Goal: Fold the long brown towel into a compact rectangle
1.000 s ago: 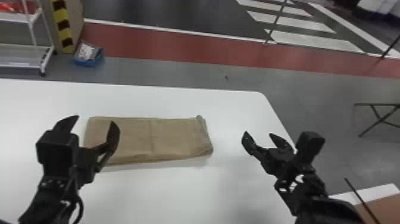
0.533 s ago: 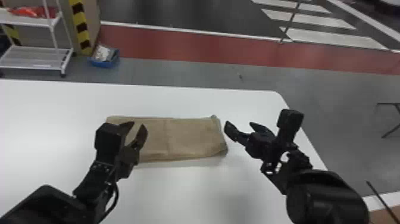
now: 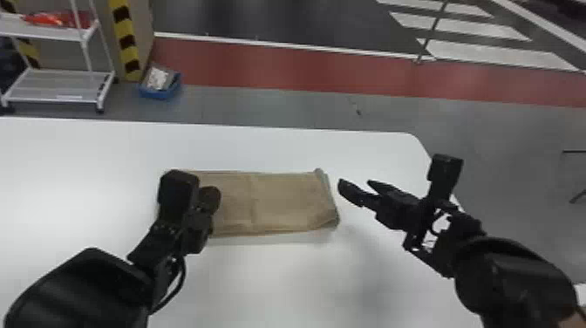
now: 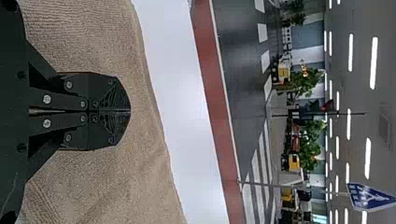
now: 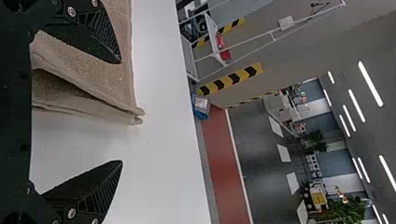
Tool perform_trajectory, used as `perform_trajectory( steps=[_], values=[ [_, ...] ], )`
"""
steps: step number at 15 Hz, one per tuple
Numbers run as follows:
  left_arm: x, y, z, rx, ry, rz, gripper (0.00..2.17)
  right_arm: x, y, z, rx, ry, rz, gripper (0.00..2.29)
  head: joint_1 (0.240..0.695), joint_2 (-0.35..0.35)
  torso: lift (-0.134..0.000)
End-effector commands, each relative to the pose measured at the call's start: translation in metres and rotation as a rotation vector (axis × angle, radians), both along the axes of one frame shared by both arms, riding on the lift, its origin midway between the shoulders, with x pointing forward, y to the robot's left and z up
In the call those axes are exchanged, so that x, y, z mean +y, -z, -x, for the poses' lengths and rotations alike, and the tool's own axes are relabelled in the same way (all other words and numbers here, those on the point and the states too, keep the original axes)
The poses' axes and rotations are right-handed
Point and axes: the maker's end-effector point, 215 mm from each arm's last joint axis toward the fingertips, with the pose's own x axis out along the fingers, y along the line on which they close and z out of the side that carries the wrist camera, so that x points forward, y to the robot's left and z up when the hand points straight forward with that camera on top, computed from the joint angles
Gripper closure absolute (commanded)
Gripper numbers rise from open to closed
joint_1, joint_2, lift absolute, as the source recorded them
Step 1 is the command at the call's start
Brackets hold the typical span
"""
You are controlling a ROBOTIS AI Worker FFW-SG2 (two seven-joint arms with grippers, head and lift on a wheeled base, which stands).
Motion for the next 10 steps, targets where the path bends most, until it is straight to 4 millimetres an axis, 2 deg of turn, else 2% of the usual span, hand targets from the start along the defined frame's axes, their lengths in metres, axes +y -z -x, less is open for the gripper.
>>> perform_trajectory(
  steps=[1,6,10],
  values=[
    [0.001,0.006,-0.007,0.01,-0.001,-0.009,1.77,0.003,0.006,0.001,0.047,-0.059,-0.015,0.13,0.695,-0.213,-0.124],
    [0.002,0.015,-0.011,0.034,-0.005,-0.021,1.77,0.011,0.033,-0.012,0.113,-0.088,0.057,0.19,0.695,-0.203,-0.124],
    [0.008,0.021,-0.009,0.053,-0.008,-0.037,1.77,0.031,0.051,-0.02,0.178,-0.11,0.138,0.29,0.695,-0.19,-0.124]
  ],
)
